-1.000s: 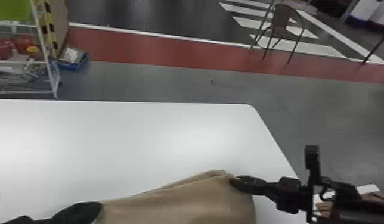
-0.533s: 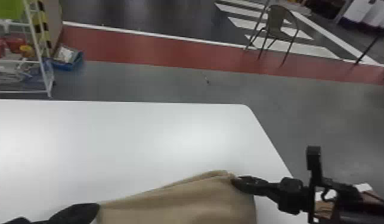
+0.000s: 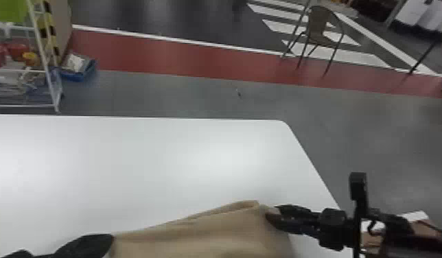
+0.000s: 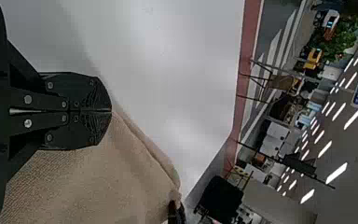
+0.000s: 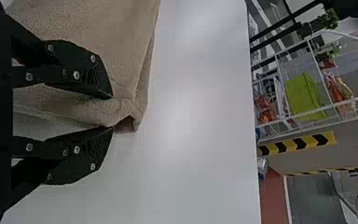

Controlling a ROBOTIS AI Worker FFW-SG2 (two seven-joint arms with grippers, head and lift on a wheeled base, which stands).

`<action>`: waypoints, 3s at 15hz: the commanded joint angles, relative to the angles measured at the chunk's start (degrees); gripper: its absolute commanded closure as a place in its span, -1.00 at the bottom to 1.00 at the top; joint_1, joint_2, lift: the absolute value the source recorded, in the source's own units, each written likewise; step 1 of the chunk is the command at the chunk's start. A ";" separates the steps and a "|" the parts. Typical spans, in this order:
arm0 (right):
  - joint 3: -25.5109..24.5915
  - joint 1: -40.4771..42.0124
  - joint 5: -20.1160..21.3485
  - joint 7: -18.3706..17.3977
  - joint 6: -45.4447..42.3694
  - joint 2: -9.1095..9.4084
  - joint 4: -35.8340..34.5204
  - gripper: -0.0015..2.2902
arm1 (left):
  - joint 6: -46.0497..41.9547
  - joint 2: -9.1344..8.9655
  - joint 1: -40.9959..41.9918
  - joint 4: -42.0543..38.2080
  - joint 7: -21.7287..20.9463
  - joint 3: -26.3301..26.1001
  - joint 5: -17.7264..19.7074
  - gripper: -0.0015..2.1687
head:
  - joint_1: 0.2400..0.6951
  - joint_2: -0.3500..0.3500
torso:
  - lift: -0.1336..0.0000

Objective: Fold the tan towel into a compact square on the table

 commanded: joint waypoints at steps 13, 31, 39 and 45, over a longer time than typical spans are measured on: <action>-1.74 0.71 -2.37 -0.47 -1.42 0.50 -1.60 -0.13 | 0.00 0.08 0.58 -0.02 -0.09 -0.04 -0.35 0.37 | 1.00 -1.00 | -0.84; -0.60 -3.25 1.41 -2.84 1.92 0.59 0.16 -0.96 | 0.18 -0.01 0.32 -0.72 -0.44 0.40 0.09 -0.69 | 1.00 -1.00 | -0.84; -10.70 3.26 -8.53 -2.93 -0.37 -0.21 -0.98 -0.87 | -4.39 -0.71 7.70 -9.16 0.26 9.10 10.73 -0.98 | 1.00 -1.00 | -0.84; -10.70 3.08 -8.53 -6.09 1.39 0.50 0.43 -0.64 | -11.07 -0.54 13.15 -9.87 6.68 -1.44 10.73 -0.78 | 1.00 -1.00 | -0.84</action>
